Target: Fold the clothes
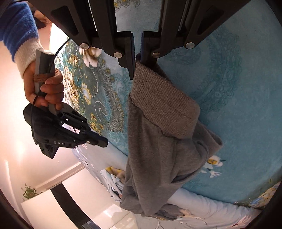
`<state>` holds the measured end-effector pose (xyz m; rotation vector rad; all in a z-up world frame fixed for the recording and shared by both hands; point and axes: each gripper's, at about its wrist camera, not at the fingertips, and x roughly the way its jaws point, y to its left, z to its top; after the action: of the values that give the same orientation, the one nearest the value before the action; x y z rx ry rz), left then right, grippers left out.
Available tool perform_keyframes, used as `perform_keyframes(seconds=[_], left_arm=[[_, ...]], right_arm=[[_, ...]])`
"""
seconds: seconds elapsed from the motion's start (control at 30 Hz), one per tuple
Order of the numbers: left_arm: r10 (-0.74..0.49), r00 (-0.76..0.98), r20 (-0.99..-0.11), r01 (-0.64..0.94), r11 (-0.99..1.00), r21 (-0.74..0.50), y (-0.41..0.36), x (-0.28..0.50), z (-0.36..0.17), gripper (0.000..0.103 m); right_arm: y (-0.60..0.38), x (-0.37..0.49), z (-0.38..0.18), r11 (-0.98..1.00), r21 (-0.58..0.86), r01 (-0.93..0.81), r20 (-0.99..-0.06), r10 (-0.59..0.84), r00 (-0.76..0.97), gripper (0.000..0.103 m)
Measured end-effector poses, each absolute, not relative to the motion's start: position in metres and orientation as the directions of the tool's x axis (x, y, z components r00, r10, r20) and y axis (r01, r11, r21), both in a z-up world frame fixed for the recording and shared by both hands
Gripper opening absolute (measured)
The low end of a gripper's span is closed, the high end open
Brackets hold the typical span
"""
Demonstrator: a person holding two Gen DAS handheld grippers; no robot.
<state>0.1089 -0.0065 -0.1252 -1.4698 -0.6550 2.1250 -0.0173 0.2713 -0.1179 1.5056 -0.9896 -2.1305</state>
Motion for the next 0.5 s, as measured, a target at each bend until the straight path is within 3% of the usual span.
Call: perform_keyframes(seconds=[0.17,0.2,0.23,0.27,0.5], left_arm=[[0.622,-0.333,-0.709,-0.119,-0.774,-0.622,-0.006,0.115,-0.118,0.005],[0.619,-0.338,-0.709,-0.123,-0.776,-0.618,-0.006,0.116,-0.116,0.005],[0.614,-0.343,-0.711,-0.126,-0.78,-0.613,-0.006,0.118,-0.114,0.005],[0.611,-0.347,-0.711,-0.126,-0.782,-0.61,-0.007,0.118,-0.113,0.005],[0.597,-0.387,-0.703,-0.115,-0.787,-0.606,-0.022,0.131,-0.1,0.005]], right_arm=[[0.228,-0.067,-0.084,-0.741,0.671,0.004,-0.68,-0.618,-0.395,0.003],[0.217,-0.079,-0.075,-0.768,0.639,0.028,-0.695,-0.593,-0.407,0.018],[0.205,-0.089,-0.067,-0.799,0.599,0.056,-0.709,-0.562,-0.426,0.038],[0.193,-0.1,-0.058,-0.817,0.57,0.089,-0.712,-0.545,-0.444,0.045],[0.127,-0.191,-0.05,-0.913,0.39,0.119,-0.793,-0.398,-0.461,0.048]])
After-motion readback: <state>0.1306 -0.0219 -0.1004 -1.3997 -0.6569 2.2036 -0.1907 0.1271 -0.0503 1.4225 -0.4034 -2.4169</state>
